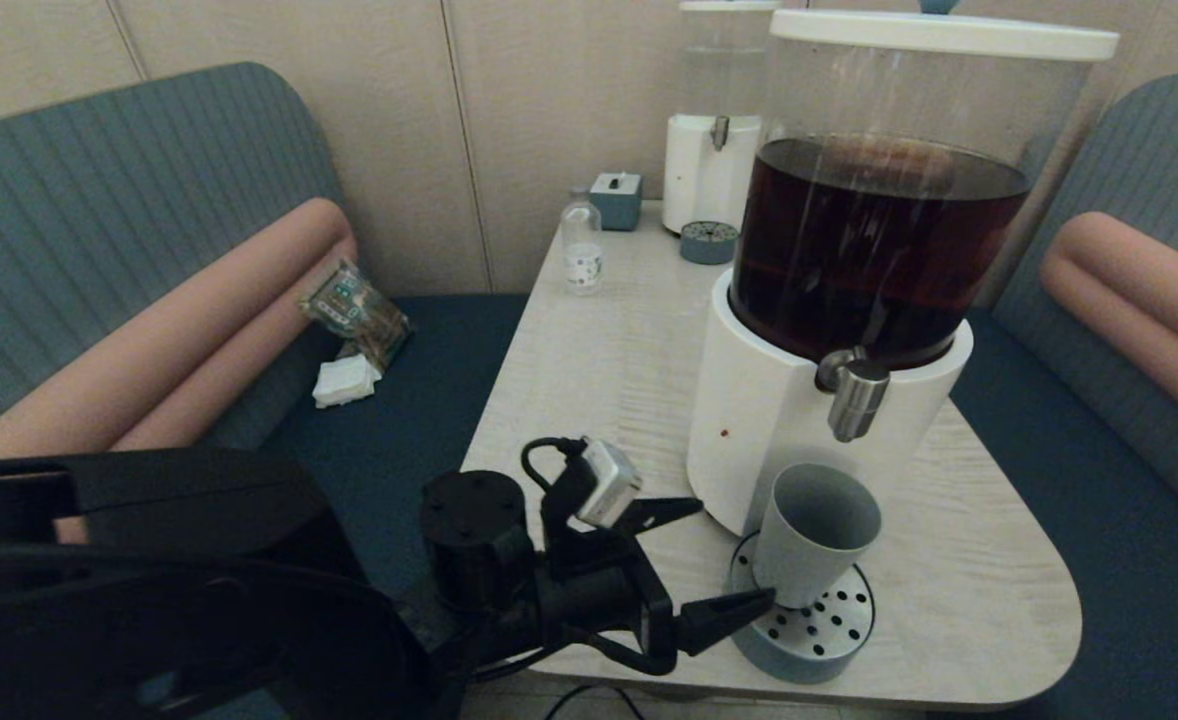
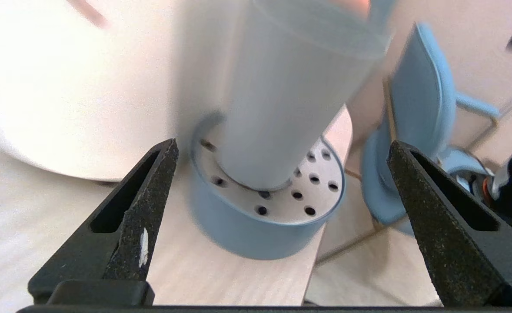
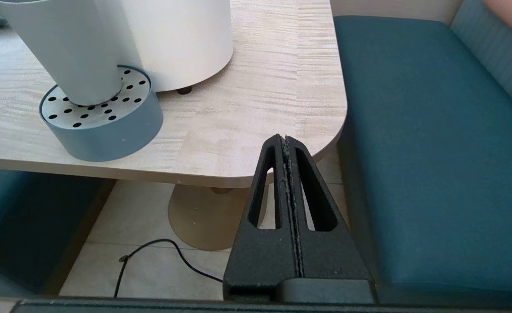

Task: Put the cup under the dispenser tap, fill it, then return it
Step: Place it under the water dispenser, then turn on the faucet

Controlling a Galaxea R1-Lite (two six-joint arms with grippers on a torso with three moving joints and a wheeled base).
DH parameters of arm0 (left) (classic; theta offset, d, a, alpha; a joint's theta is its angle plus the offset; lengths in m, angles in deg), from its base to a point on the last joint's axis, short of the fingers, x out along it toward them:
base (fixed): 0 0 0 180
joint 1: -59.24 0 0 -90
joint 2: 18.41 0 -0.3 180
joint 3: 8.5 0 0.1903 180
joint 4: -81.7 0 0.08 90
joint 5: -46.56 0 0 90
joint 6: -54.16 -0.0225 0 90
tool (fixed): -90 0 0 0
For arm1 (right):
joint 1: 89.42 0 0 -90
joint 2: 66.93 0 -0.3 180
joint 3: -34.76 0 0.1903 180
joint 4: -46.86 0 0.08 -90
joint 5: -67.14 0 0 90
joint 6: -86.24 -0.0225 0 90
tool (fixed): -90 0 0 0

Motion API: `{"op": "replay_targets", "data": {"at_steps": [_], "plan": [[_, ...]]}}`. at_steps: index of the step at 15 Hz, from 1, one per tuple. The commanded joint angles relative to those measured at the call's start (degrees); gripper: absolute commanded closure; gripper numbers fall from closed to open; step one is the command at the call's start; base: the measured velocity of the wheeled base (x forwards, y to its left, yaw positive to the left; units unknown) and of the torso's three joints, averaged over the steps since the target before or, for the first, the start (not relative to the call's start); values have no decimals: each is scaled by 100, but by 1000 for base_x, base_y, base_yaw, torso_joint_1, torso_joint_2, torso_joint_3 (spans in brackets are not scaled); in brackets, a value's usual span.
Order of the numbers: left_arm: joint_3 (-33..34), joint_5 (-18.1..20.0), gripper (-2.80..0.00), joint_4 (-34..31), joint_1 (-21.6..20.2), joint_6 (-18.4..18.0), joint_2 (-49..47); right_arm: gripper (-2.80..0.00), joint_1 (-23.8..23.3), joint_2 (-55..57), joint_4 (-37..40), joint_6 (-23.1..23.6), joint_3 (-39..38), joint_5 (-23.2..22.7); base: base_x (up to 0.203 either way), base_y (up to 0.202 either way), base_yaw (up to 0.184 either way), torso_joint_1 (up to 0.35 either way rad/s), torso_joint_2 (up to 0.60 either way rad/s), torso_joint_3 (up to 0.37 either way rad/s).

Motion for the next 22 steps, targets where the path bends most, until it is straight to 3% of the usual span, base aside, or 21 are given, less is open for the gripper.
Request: {"op": "replay_targets", "data": {"at_steps": [1, 4, 5, 9, 12, 13, 20, 22], "plan": [[412, 19, -280, 48, -221, 14, 908, 0, 1, -11, -1, -2, 0, 2, 0, 0, 0, 0, 0, 0], [1424, 5, -280, 48, -771, 20, 2034, 0, 1, -2, -1, -10, 0, 2, 0, 0, 0, 0, 0, 0], [1680, -9, 0, 48, -962, 28, 2397, 0, 1, -2, -1, -10, 0, 2, 0, 0, 0, 0, 0, 0], [2125, -217, 0, 48, -1839, 319, 3402, 0, 1, -2, 7, -10, 0, 2, 0, 0, 0, 0, 0, 0], [1870, -1433, 0, 48, -2026, 430, 3816, 0, 1, -2, 7, -10, 0, 2, 0, 0, 0, 0, 0, 0], [1847, -1654, 0, 48, -2106, 492, 3959, 0, 1, -2, 7, -10, 0, 2, 0, 0, 0, 0, 0, 0], [1975, -2272, 0, 35, -3661, 920, 5394, 0, 1, -2, 7, -19, 0, 2, 0, 0, 0, 0, 0, 0], [2140, -2350, 0, -21, -3835, 1008, 5904, 0, 1, -2, 7, -10, 0, 2, 0, 0, 0, 0, 0, 0]]}}
